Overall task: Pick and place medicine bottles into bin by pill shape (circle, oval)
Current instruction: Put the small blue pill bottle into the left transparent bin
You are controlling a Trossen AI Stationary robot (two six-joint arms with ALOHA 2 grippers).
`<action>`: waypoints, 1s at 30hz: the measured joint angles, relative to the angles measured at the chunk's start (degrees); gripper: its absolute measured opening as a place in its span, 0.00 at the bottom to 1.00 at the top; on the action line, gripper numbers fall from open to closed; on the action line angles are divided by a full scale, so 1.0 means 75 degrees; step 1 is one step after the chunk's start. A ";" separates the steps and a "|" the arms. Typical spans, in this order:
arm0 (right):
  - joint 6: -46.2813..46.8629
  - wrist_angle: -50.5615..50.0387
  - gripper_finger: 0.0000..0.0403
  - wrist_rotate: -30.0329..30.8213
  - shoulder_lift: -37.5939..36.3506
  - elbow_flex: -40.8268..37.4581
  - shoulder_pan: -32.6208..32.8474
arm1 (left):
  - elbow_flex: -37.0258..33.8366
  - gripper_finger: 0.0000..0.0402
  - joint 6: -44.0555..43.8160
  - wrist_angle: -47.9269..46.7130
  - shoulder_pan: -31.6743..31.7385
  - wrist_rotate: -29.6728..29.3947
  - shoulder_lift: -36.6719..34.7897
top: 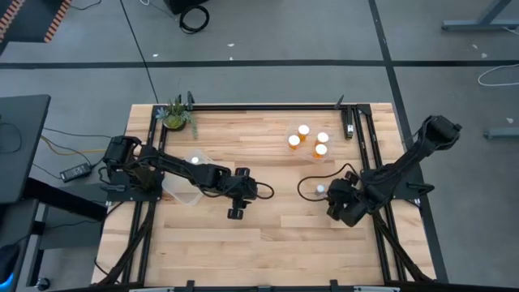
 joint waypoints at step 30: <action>-0.0028 0.2003 0.54 0.1743 0.1828 -0.0218 0.0415 | -0.0003 0.41 0.0055 0.0002 0.0000 -0.0029 -0.0169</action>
